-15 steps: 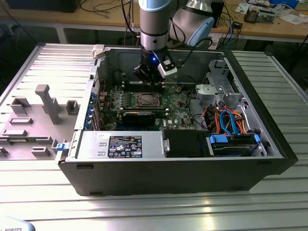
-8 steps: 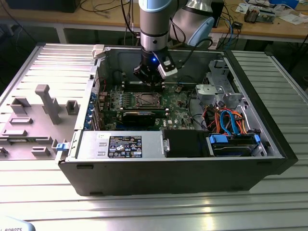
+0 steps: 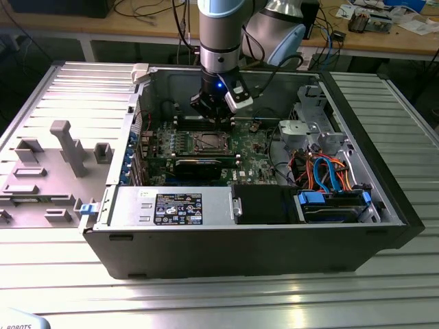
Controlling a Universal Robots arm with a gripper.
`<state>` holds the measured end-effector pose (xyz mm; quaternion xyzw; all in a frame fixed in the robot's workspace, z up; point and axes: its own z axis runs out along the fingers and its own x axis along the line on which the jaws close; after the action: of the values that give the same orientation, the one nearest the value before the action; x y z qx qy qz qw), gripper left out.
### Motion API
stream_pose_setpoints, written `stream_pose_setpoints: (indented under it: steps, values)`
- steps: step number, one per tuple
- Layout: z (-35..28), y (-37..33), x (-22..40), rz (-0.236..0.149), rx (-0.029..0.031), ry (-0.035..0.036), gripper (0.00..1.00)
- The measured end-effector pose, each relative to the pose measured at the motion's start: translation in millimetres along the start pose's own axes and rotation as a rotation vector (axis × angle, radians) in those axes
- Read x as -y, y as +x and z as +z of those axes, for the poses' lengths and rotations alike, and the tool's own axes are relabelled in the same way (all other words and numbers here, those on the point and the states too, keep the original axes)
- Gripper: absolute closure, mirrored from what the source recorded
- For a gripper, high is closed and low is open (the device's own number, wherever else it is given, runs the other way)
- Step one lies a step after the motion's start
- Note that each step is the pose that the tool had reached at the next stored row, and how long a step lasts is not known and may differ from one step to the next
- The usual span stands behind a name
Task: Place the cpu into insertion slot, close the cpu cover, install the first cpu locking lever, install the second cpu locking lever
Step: 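Install the second cpu locking lever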
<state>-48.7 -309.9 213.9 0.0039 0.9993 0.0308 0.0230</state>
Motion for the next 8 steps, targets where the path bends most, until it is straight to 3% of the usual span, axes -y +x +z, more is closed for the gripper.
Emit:
stream_pose_setpoints:
  steps: [4, 8]
  values:
    - [-0.1, 0.0, 0.9, 0.0, -0.0001, 0.0001, 0.88]
    - [-0.5, -0.1, 7.9, 0.0, 0.0, 0.0, 0.88]
